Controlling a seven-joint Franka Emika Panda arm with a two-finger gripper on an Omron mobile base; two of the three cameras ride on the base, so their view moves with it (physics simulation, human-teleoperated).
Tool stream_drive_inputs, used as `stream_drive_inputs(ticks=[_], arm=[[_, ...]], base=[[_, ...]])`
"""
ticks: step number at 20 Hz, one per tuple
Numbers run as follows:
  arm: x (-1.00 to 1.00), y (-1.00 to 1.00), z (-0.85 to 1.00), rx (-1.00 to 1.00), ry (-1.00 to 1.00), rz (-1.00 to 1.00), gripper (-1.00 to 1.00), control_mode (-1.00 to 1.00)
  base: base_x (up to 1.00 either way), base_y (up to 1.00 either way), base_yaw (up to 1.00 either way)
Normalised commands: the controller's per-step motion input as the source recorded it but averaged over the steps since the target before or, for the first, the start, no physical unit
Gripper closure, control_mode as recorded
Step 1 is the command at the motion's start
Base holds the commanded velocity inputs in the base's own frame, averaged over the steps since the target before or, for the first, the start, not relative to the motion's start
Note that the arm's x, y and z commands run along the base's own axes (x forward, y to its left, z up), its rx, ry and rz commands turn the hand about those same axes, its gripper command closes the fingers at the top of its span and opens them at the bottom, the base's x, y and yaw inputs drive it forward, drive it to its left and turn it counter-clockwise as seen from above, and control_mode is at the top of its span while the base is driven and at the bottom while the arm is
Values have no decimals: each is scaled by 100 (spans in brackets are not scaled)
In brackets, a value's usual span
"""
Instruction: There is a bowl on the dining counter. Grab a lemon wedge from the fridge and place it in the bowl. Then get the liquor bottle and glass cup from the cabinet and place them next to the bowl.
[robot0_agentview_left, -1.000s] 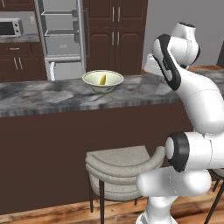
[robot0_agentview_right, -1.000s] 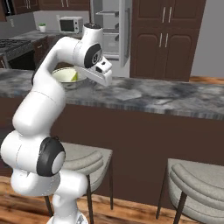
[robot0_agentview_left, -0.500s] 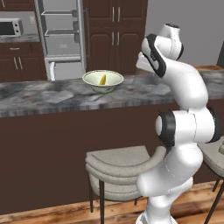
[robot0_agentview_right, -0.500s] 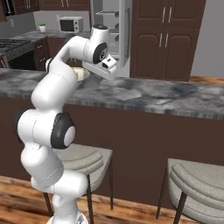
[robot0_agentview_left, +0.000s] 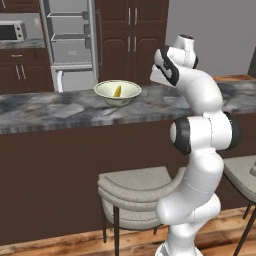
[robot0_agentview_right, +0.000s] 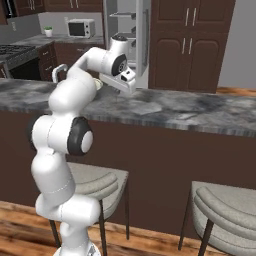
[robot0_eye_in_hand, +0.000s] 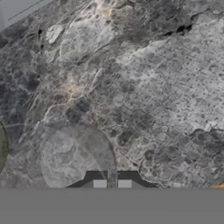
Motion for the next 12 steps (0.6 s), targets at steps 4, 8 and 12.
stream_drive_inputs(ticks=[4, 8, 12], arm=[[33, 8, -23, 0, 0, 0, 100, -100], [43, 10, -22, 0, 0, 0, 100, -100], [45, 5, -24, -2, 0, 0, 100, -100]], base=[[0, 0, 0], [0, 0, 0], [0, 0, 0]])
